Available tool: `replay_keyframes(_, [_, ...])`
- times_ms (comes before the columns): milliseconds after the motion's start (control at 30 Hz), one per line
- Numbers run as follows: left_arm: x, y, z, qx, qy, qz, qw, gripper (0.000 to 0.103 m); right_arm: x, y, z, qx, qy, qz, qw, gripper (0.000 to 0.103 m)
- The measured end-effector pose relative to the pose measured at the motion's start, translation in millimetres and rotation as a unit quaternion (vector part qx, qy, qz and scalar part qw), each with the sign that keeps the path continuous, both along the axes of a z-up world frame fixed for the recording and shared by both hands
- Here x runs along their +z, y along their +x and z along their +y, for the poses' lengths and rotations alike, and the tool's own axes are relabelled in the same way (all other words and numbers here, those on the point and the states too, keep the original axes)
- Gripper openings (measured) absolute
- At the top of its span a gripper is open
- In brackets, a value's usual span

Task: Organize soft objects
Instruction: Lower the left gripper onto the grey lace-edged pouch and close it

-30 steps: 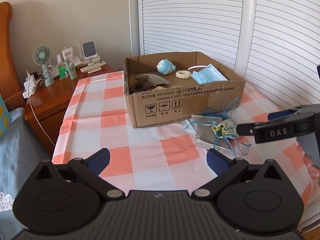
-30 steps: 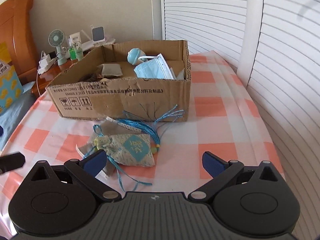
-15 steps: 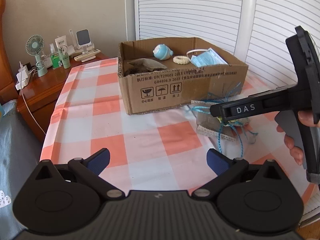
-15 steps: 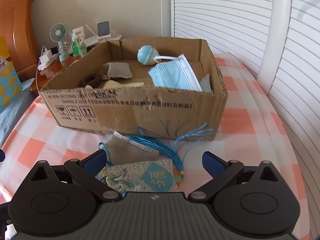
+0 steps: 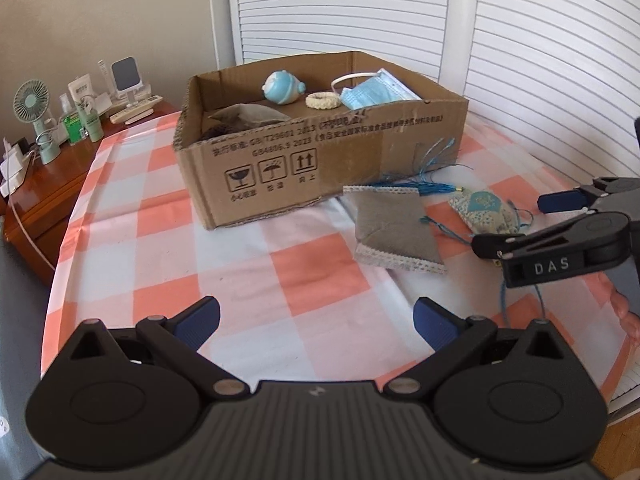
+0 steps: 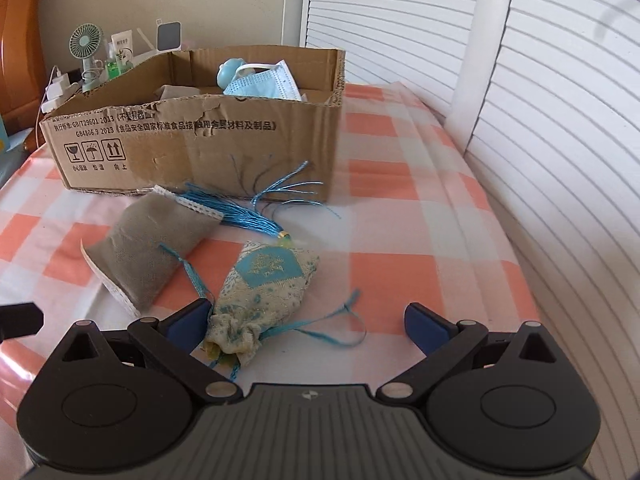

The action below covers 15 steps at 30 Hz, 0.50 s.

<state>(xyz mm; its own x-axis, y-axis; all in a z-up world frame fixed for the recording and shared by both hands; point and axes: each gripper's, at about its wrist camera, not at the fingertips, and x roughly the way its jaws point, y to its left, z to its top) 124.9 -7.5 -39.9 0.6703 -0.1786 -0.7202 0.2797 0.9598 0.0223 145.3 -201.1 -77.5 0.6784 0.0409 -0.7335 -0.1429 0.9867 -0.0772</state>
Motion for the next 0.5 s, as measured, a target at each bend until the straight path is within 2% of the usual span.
replay_keyframes(167, [-1, 14, -15, -0.01, -0.003, 0.0, 0.9999, 0.102, 2, -10, -9, 0.001, -0.015, -0.006, 1.0, 0.103])
replay_keyframes(300, [-7, 29, -27, -0.013, -0.01, 0.0, 0.9999, 0.102, 0, -15, -19, 0.004, 0.009, -0.008, 1.0, 0.103])
replay_keyframes(500, [-18, 41, -44, -0.025, 0.004, 0.005, 0.9997, 0.102, -1, -22, -27, 0.013, 0.013, -0.017, 1.0, 0.103])
